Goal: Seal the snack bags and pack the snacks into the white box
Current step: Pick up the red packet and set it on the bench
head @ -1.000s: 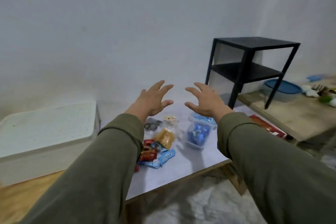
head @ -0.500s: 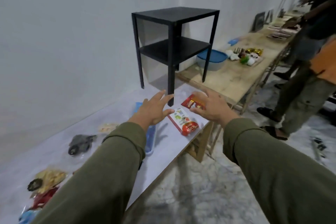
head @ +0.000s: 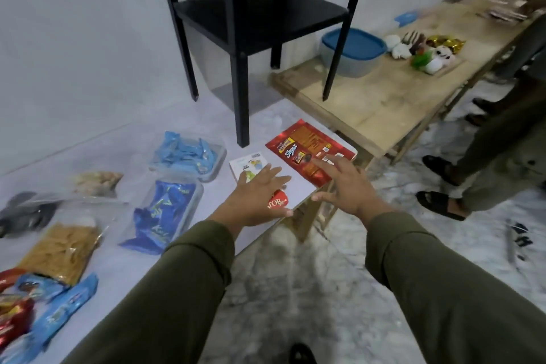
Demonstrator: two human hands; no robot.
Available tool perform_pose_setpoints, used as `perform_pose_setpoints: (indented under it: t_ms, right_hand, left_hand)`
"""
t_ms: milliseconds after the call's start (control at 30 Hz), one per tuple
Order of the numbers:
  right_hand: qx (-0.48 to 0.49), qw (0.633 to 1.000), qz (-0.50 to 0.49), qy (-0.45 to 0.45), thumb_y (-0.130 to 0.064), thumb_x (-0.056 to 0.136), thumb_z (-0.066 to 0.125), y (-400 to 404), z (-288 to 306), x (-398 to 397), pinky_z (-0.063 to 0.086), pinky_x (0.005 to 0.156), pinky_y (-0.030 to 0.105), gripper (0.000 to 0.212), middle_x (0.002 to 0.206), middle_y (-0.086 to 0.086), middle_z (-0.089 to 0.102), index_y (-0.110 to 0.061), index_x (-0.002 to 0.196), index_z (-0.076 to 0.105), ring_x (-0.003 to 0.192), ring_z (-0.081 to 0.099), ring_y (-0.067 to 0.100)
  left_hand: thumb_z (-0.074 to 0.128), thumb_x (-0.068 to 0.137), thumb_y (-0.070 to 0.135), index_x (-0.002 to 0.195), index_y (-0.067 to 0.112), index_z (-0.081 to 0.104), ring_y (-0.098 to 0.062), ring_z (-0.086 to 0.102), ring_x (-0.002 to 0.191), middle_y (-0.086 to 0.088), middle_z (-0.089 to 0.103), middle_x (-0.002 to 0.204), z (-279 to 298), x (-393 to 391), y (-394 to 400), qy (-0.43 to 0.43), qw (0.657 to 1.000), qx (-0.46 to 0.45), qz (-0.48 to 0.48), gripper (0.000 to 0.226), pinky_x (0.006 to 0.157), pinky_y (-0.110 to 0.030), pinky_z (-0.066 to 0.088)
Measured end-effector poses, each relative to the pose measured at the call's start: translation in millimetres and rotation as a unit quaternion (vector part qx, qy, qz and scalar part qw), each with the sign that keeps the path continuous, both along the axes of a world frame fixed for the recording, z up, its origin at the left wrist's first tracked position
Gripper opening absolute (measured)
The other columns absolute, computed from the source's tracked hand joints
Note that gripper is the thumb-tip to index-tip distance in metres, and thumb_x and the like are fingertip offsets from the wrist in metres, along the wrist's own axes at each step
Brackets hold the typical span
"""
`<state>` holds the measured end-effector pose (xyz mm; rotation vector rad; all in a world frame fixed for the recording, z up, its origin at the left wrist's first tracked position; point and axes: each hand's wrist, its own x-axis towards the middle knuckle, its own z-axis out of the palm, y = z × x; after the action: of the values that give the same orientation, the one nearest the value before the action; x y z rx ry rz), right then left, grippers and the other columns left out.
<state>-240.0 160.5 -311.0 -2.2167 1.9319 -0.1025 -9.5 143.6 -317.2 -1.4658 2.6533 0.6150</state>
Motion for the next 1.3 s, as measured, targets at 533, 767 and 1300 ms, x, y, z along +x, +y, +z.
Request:
perform_pose_setpoints:
  t_ms: [533,767,1300]
  right_hand:
    - [-0.071,0.979,0.173,0.079,-0.041,0.083,0.063,-65,-106,-36,0.026,0.104,0.066,0.077,0.147,0.01,0.035,-0.046,0.142,0.015,0.132,0.036,0.035]
    - [-0.117,0.971,0.2,0.05,-0.053,0.093,0.033,-59,-104,-34,0.045,0.082,0.048,0.044,0.126,0.011,0.058,-0.039,0.134,0.043,0.105,0.057,0.031]
    - [-0.123,0.95,0.285,-0.034,-0.052,0.094,0.029,-62,114,35,0.04,0.096,0.04,0.048,0.135,-0.002,0.052,-0.043,0.141,0.031,0.118,0.048,0.024]
  left_hand:
    - [0.009,0.079,0.077,0.136,0.041,0.039,-0.025,0.007,0.146,0.005,0.025,0.154,-81,-29,-29,-0.044,0.988,-0.134,0.054,0.073,0.108,-0.068,0.004]
    - [-0.001,0.085,0.068,0.14,0.04,0.033,-0.023,-0.006,0.146,0.01,0.016,0.156,-66,-36,-28,-0.07,0.993,-0.071,0.058,0.071,0.11,-0.067,0.001]
    - [0.01,0.082,0.064,0.14,0.033,0.039,-0.02,0.03,0.14,0.007,0.045,0.144,135,37,7,0.007,0.981,-0.129,0.142,0.071,0.106,-0.033,0.032]
